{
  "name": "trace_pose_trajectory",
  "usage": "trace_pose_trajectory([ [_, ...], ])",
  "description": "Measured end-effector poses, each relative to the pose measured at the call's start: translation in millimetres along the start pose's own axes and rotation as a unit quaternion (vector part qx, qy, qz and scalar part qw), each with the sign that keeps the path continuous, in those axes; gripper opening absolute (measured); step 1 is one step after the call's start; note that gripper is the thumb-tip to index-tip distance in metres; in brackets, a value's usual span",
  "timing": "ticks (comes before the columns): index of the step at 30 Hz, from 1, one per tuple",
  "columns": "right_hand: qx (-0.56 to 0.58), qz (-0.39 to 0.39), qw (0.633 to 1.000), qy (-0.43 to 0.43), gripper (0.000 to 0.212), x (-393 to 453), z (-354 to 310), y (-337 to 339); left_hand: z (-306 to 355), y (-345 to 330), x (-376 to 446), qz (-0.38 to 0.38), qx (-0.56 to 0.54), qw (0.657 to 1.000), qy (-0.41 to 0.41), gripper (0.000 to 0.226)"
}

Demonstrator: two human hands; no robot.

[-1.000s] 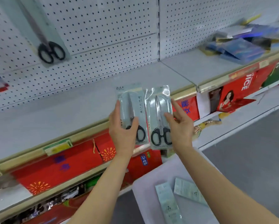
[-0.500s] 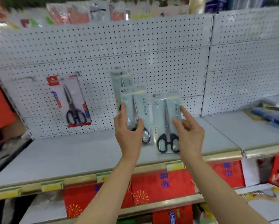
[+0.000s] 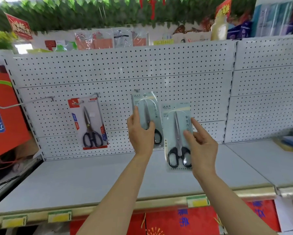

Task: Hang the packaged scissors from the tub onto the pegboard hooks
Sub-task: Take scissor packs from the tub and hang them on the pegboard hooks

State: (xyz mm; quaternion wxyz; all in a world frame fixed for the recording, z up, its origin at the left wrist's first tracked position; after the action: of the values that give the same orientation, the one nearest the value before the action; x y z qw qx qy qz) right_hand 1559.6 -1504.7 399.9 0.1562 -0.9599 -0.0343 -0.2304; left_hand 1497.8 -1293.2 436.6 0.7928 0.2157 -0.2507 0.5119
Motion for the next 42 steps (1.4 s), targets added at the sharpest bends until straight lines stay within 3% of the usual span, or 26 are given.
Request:
trace_pose_trajectory([
  [11,0.001,-0.012,1.000,0.007,0.043,11,5,-19,-16,-8,5,0.011,0.021,1.000,-0.014,0.075],
  [24,0.010,-0.039,0.999,-0.003,0.044,19,16,-48,-51,-14,19,-0.033,0.074,0.997,-0.004,0.074],
  [29,0.029,-0.061,0.998,-0.013,0.043,27,19,-78,-43,13,36,0.014,0.000,1.000,-0.027,0.052],
  [32,0.041,-0.068,0.997,-0.015,0.043,32,24,-99,-8,19,58,-0.035,-0.026,0.995,-0.092,0.058],
  [36,0.054,-0.062,0.996,-0.019,0.043,38,38,-118,16,6,75,-0.117,0.099,0.975,-0.160,0.065],
  [42,0.067,-0.044,0.996,-0.033,0.042,40,57,-127,6,-5,84,-0.135,0.171,0.961,-0.170,0.070],
])
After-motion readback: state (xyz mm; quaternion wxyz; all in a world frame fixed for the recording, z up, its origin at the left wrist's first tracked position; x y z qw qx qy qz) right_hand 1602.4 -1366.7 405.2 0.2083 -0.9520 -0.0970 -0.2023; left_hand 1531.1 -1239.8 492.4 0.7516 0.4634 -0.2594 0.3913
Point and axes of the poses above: each hand's wrist, its own x-axis towards the middle knuckle, its own y-axis out of the back of the hand, z = x × y, the point moved 8 cm from there along x, towards the middle knuckle, and after that the axes turned 2 degrees about -x, right-handed, at the moved point
